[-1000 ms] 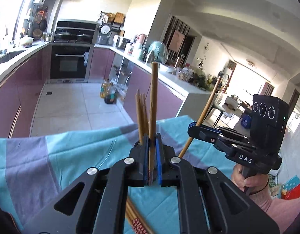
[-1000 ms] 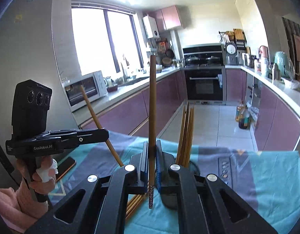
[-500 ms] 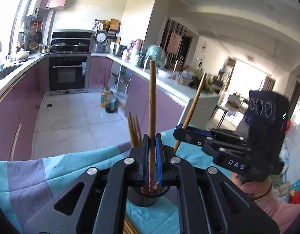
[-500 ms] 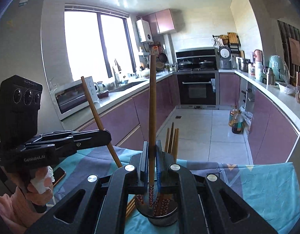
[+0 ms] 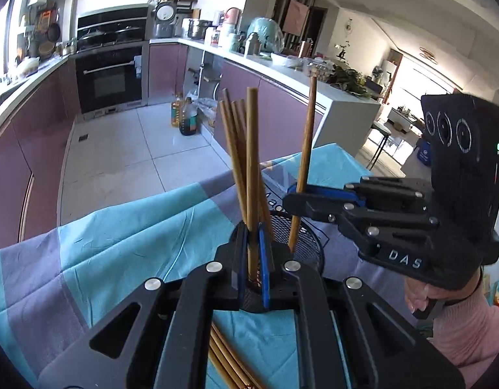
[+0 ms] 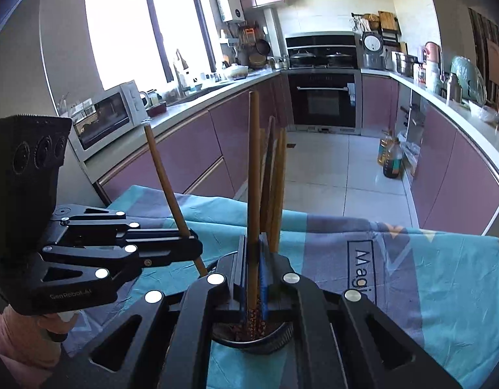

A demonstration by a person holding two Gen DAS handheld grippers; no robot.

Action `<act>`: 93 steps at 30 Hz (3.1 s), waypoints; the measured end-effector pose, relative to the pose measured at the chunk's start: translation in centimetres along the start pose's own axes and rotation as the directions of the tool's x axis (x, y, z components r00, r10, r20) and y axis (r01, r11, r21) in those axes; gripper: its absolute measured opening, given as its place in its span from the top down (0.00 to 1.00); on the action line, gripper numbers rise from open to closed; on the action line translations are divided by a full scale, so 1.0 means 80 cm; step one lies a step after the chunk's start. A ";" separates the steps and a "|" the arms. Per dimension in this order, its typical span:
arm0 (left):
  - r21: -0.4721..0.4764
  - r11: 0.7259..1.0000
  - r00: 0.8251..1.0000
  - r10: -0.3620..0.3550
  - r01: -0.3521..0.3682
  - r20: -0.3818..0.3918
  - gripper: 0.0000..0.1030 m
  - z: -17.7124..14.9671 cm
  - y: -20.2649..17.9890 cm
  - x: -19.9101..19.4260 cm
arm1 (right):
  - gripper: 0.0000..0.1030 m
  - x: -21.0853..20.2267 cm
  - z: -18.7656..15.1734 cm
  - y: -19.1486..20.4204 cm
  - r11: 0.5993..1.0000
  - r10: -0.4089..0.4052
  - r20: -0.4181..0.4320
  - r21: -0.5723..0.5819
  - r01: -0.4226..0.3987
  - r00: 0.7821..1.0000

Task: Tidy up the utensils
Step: 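Open the left tool to drop its chopstick into the cup while the right tool releases its chopstick, then move both tools back down to the remaining chopsticks on the cloth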

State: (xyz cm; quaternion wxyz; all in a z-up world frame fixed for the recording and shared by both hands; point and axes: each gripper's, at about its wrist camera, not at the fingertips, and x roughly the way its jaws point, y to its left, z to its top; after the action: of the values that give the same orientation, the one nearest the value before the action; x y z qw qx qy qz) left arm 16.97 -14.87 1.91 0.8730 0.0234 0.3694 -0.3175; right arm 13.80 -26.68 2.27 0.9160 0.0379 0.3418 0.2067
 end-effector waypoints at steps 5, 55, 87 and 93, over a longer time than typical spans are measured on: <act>-0.029 1.000 1.000 0.008 -0.008 -0.011 0.92 0.001 0.007 0.016 | 0.92 0.009 -0.001 -0.007 0.999 -0.016 -0.004 0.028 0.016 1.000; -0.132 0.965 0.972 0.219 -0.228 -0.080 0.57 -0.221 0.053 -0.032 | 0.56 0.034 -0.162 0.121 0.996 0.055 -0.193 -0.051 -0.066 0.980; -0.087 0.977 0.975 0.186 -0.197 -0.120 0.56 -0.220 0.044 0.001 | 0.56 0.029 -0.169 0.104 0.996 -0.032 -0.226 -0.086 0.013 0.974; -0.083 0.974 0.970 0.198 -0.211 -0.141 0.55 -0.216 0.048 0.013 | 0.56 0.028 -0.170 0.102 0.996 -0.029 -0.228 -0.086 0.009 0.973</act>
State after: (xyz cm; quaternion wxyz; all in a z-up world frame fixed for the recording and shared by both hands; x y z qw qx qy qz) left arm 8.80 -7.60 -12.06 0.8750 0.0399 0.4367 -0.2051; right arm 3.71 -19.30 -7.77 0.8733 -0.0284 0.4362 0.2153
